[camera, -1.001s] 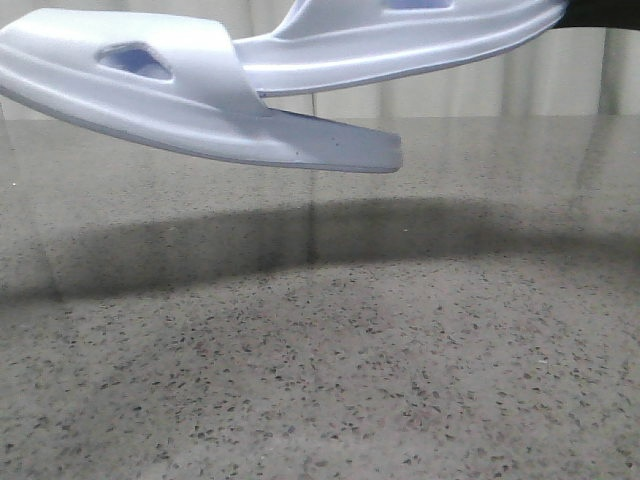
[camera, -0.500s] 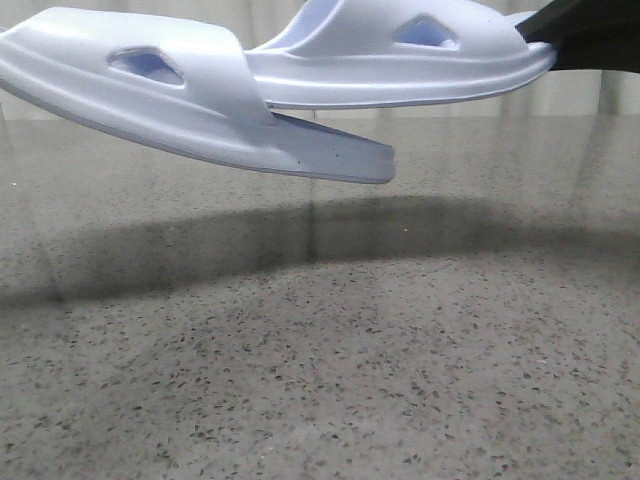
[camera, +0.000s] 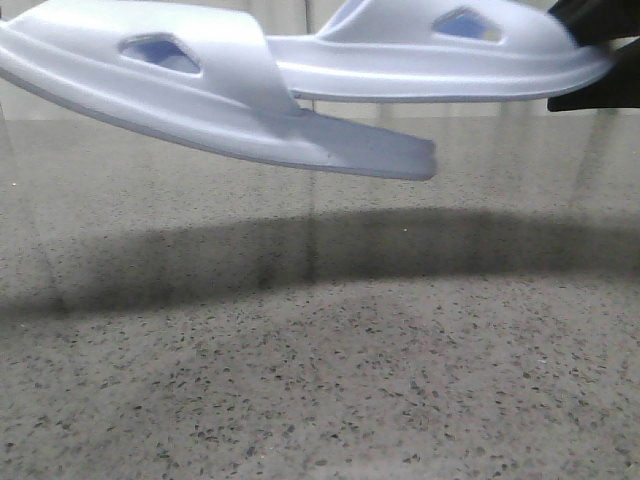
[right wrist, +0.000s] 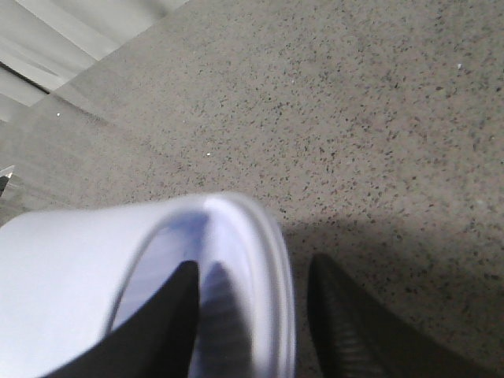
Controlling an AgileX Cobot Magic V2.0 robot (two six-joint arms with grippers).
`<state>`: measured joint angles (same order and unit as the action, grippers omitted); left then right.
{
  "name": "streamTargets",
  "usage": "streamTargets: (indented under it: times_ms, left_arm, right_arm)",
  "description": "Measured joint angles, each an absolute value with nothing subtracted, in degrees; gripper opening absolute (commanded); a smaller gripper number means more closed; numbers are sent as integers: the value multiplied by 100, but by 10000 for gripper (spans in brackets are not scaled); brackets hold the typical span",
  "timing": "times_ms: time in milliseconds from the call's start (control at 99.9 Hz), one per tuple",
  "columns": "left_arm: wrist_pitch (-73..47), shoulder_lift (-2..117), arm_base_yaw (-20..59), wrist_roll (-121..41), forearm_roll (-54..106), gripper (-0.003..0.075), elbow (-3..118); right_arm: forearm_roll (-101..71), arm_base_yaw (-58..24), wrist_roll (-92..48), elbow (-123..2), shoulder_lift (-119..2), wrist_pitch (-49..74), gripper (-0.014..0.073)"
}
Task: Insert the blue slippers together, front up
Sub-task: 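Lay the right-held slipper onto the left-held one and open right gripper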
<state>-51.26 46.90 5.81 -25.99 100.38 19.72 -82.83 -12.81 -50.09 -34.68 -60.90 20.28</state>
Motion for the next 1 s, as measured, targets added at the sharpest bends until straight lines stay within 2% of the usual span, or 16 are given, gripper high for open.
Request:
streamTargets:
  times_ms: [250, 620, 1001]
  left_arm:
    - [-5182, 4690, 581, -2599, 10038, 16, 1972]
    - [-5147, 4690, 581, -2599, 10038, 15, 1972]
    - [-5074, 5234, 581, -2685, 10038, 15, 1972]
  right_arm:
    - [-7985, -1291, -5031, -3468, -5624, 1538, 345]
    - [-7487, -1291, -5042, -3468, -4378, -70, 344]
    - [-7428, -1291, -5042, -3468, -4007, -256, 344]
